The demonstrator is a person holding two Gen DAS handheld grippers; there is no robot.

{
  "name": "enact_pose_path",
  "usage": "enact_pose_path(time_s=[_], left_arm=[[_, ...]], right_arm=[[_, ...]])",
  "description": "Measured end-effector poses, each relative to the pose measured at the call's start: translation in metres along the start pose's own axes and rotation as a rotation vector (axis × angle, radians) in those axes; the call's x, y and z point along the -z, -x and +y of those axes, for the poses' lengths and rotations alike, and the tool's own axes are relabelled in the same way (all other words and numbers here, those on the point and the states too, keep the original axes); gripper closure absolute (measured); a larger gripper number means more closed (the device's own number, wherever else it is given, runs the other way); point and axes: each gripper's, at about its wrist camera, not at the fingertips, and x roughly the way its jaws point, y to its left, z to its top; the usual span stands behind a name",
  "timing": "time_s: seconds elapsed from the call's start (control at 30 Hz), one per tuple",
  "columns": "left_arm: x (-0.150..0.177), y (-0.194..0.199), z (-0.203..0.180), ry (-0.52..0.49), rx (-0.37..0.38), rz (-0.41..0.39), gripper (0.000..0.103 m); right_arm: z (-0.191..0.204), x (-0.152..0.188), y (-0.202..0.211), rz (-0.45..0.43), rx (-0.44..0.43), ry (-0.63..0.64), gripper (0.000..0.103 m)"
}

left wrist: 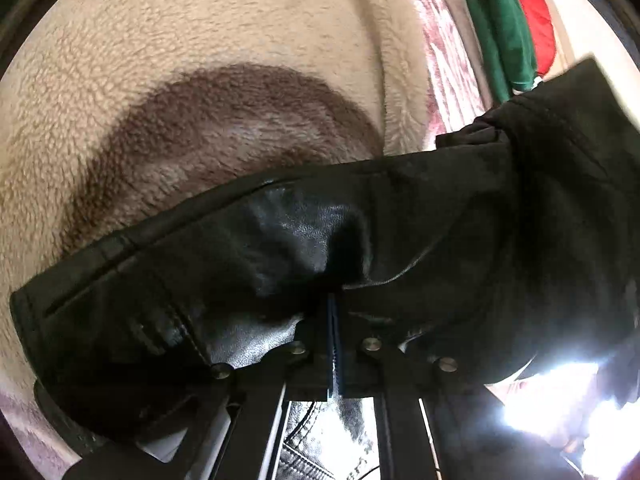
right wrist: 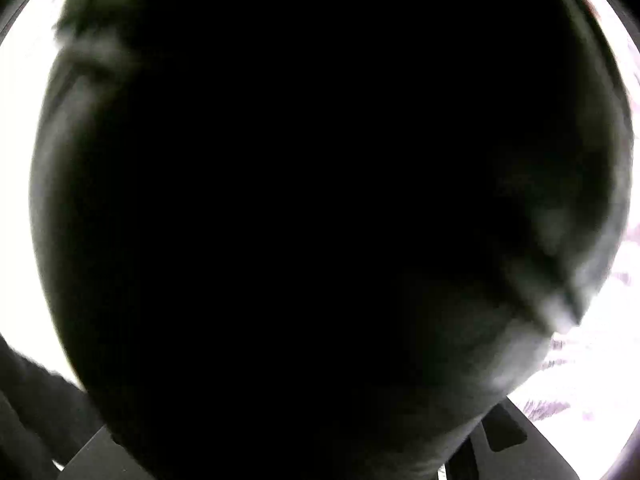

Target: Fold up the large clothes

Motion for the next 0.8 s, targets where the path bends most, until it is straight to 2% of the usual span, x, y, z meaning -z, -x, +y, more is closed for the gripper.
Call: enact_pose_path(time_s=[0.07,0.2,0.3,0.37,0.4,0.47,0.5,0.53,0.6,0.67,0.73,0.8], left_arm=[[0.002,0.013,0.007,0.042,0.034,-0.004,0.099],[0.015,0.08,0.045,0.205,0.181,-0.115,0.099],[0.023,0.144,0.076,0.292,0.183,-0.243,0.099],[0.021,0.173,0.084,0.285,0.147,-0.298,0.099],[0.019,0.186,0.085,0.27,0.122,-0.316,0.096],[0.016,0.195,0.085,0.236,0.078,-0.331,0.08],[0.013,0.2,0.082,0.213,0.05,-0.33,0.056],[0.007,0.194,0.071,0.197,0.037,-0.33,0.037],[0.003,0.192,0.056,0.134,0.007,-0.326,0.036],[0.008,0.183,0.044,0.08,-0.006,-0.304,0.036],[0.012,0.176,0.035,0.011,-0.032,-0.283,0.036],[0.016,0.171,0.017,-0.061,-0.03,-0.257,0.036]], right_arm=[[0.036,0.017,-0.012,0.038,0.034,0.149,0.082],[0.09,0.058,-0.038,0.105,0.051,0.363,0.082],[0.132,0.11,-0.067,0.17,0.036,0.548,0.082],[0.151,0.143,-0.087,0.23,0.012,0.629,0.082],[0.163,0.172,-0.104,0.29,0.005,0.697,0.082],[0.174,0.217,-0.131,0.382,0.043,0.792,0.08],[0.175,0.232,-0.14,0.412,0.061,0.821,0.077],[0.175,0.244,-0.148,0.441,0.08,0.84,0.073],[0.177,0.253,-0.152,0.462,0.088,0.843,0.062],[0.18,0.248,-0.145,0.48,0.065,0.81,0.037],[0.183,0.242,-0.131,0.517,0.021,0.749,0.018],[0.186,0.24,-0.117,0.547,0.039,0.728,0.017]])
